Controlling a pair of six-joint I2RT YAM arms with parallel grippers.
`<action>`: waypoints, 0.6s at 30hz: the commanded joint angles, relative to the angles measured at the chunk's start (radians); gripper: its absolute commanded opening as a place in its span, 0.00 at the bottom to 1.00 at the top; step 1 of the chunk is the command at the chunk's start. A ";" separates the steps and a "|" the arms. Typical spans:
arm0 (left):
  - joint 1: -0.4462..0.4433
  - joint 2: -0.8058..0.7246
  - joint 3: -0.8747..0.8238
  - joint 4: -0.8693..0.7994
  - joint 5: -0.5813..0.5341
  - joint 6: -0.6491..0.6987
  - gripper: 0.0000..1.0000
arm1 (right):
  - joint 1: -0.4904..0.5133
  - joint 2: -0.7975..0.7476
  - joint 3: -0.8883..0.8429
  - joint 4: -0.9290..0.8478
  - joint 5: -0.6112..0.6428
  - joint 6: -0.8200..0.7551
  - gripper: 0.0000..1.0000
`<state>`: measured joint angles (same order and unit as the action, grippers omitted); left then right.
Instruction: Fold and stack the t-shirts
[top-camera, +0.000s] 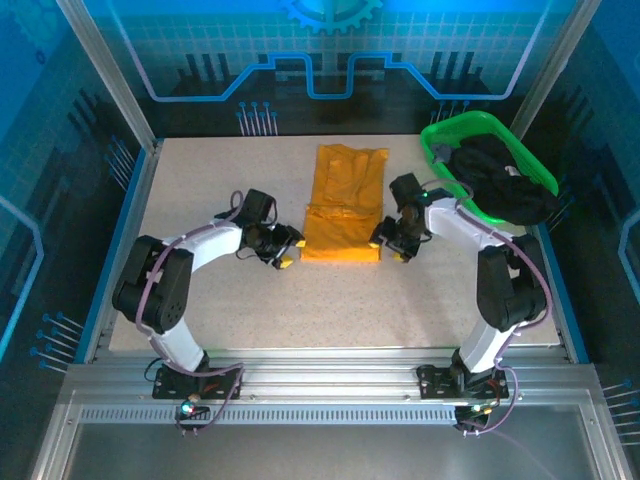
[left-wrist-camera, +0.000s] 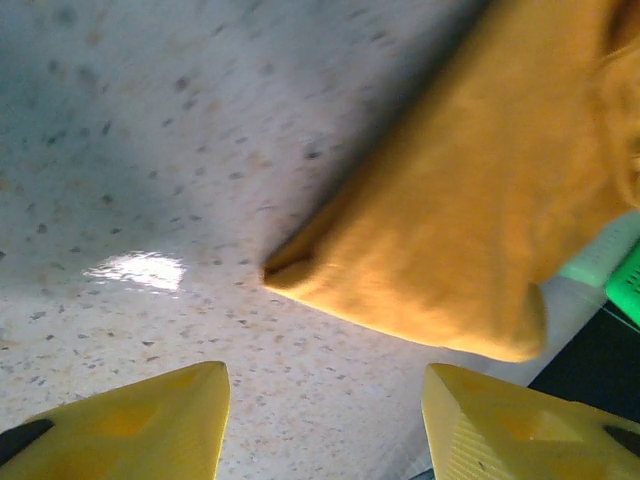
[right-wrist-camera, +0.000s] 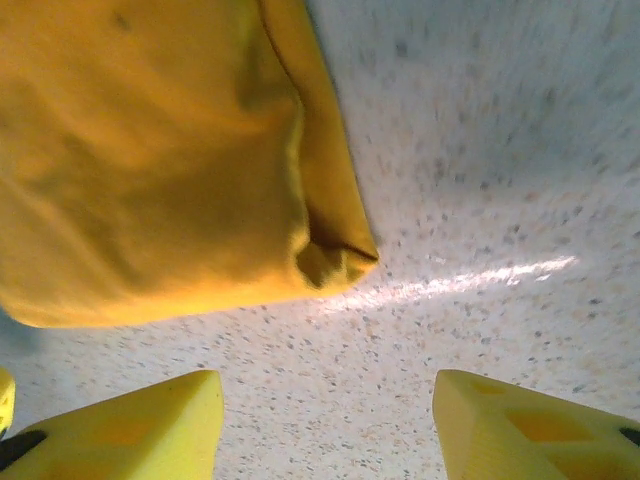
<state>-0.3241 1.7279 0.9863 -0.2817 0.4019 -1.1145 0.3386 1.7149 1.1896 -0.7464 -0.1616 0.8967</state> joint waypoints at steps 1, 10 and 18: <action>-0.022 0.051 0.004 0.123 0.018 -0.119 0.55 | 0.008 0.027 -0.043 0.126 -0.055 0.065 0.57; -0.043 0.193 0.096 0.149 0.013 -0.119 0.52 | 0.019 0.183 0.031 0.138 -0.033 0.082 0.52; -0.043 0.266 0.190 0.193 -0.003 -0.109 0.18 | 0.018 0.238 0.063 0.170 -0.029 0.107 0.18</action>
<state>-0.3569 1.9495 1.1259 -0.1947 0.4271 -1.2293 0.3458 1.9118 1.2274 -0.6735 -0.1822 0.9928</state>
